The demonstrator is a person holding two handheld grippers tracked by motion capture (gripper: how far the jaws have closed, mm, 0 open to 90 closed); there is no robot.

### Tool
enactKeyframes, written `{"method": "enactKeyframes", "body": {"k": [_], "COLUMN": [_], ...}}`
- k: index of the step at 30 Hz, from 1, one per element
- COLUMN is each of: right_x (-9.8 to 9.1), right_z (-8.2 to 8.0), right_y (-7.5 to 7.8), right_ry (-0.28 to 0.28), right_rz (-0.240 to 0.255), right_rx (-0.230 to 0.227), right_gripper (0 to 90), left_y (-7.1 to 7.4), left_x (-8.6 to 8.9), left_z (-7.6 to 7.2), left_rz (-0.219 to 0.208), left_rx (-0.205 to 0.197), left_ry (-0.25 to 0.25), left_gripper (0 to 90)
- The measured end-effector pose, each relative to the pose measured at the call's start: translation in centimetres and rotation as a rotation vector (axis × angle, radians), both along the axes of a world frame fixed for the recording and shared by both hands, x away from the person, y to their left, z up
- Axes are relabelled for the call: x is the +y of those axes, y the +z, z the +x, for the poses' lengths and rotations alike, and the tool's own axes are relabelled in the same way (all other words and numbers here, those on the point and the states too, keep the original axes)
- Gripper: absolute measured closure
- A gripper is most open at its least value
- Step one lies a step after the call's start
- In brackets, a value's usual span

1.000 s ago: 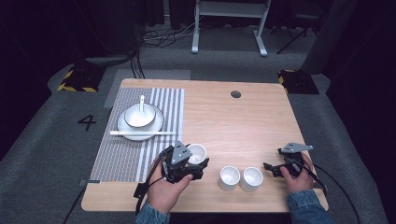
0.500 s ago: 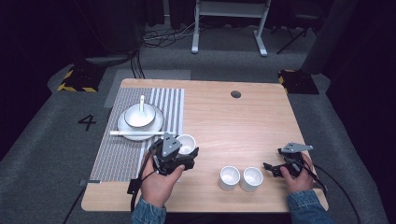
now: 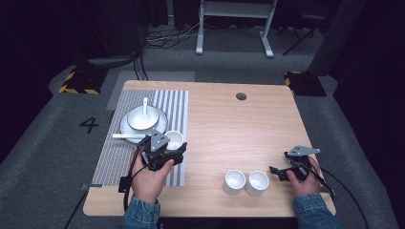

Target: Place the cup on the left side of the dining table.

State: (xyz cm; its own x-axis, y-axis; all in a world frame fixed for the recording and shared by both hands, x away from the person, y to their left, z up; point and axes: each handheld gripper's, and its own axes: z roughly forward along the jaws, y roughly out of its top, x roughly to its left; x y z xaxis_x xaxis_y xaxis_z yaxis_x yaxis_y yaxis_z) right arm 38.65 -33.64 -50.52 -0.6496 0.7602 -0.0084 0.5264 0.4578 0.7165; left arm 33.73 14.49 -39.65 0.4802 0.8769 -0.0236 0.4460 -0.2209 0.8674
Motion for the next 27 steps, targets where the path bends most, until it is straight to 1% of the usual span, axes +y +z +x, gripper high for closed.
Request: {"method": "enactKeyframes", "body": {"k": [1,8,9,10,12,14,15,16,18,20,22,24,25,26,27], "right_x": [0.0,0.0,0.0,0.0,0.0,0.0,0.0,0.0,0.0,0.0,0.0,0.0,0.0,0.0,0.0], "right_z": [0.0,0.0,0.0,0.0,0.0,0.0,0.0,0.0,0.0,0.0,0.0,0.0,0.0,0.0,0.0], "right_y": [0.0,0.0,0.0,0.0,0.0,0.0,0.0,0.0,0.0,0.0,0.0,0.0,0.0,0.0,0.0], "right_ry": [0.0,0.0,0.0,0.0,0.0,0.0,0.0,0.0,0.0,0.0,0.0,0.0,0.0,0.0,0.0], "right_rz": [0.0,0.0,0.0,0.0,0.0,0.0,0.0,0.0,0.0,0.0,0.0,0.0,0.0,0.0,0.0], "right_rx": [0.0,0.0,0.0,0.0,0.0,0.0,0.0,0.0,0.0,0.0,0.0,0.0,0.0,0.0,0.0], "right_gripper": [3.4,3.4,3.4,3.4,3.4,3.4,3.4,3.4,3.4,3.4,3.4,3.4,3.4,3.4,3.4], "left_y": [-0.2,-1.1,-1.1,-1.5,-1.7,-2.3,-2.3,-2.7,-2.8,-3.3,-3.5,-3.9,-4.2,-4.3,-4.3], "left_x": [0.4,1.8,1.8,2.3,2.4,3.0,3.0,3.2,3.3,3.7,3.8,4.0,4.1,4.2,4.2], "left_z": [0.4,1.7,1.7,2.1,2.3,2.7,2.7,3.0,3.1,3.4,3.6,3.8,4.1,4.2,4.2], "left_rz": [0.002,-0.01,-0.01,-0.011,-0.008,-0.016,-0.016,-0.015,-0.013,-0.001,0.001,0.008,0.018,0.018,0.018], "left_rx": [0.002,0.019,0.019,0.03,0.035,0.058,0.058,0.074,0.08,0.088,0.093,0.11,0.128,0.136,0.136], "left_ry": [0.011,0.054,0.054,0.065,0.069,0.074,0.074,0.08,0.09,0.107,0.109,0.104,0.095,0.091,0.091], "left_gripper": [26.6,26.6,26.6,26.6,26.6,26.6,26.6,26.6,26.6,26.6,26.6,26.6,26.6,26.6,26.6]}}
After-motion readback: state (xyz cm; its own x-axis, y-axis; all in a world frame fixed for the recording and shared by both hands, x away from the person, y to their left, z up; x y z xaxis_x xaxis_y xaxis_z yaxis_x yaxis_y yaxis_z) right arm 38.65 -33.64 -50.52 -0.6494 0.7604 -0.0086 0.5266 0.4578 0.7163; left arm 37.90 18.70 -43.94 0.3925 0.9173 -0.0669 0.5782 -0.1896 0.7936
